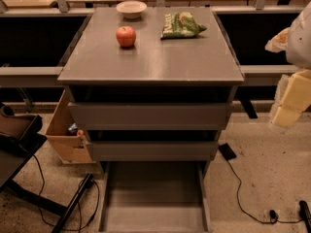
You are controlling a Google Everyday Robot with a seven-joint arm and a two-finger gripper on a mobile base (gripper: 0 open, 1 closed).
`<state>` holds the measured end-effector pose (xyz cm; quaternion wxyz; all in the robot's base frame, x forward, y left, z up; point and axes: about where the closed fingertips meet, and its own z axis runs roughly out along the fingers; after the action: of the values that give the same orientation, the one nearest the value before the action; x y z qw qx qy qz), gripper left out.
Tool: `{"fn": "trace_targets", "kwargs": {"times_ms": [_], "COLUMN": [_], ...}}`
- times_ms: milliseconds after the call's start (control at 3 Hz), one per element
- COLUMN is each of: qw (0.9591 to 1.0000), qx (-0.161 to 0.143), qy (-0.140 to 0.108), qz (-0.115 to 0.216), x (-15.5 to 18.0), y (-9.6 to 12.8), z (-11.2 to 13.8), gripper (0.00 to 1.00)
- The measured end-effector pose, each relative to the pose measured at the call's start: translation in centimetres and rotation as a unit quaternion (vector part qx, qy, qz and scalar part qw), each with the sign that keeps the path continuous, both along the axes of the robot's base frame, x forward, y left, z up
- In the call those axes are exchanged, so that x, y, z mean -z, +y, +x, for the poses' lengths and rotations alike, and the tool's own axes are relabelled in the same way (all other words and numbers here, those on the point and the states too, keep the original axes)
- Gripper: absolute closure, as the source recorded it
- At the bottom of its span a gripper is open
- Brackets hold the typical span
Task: Close bottom drawer
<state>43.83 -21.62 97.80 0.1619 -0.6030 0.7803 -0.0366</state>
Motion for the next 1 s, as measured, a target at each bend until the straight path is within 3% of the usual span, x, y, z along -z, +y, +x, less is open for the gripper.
{"fn": "trace_targets", "kwargs": {"times_ms": [667, 1000], "qw": [1.0000, 0.9996], "qx": [0.003, 0.027], "qy": [-0.003, -0.005], "qz": [0.003, 0.009], "x": [2.0, 7.6], "y": [-0.5, -2.4], "z": [-0.6, -2.3], "gripper": [0.00, 0.00]}}
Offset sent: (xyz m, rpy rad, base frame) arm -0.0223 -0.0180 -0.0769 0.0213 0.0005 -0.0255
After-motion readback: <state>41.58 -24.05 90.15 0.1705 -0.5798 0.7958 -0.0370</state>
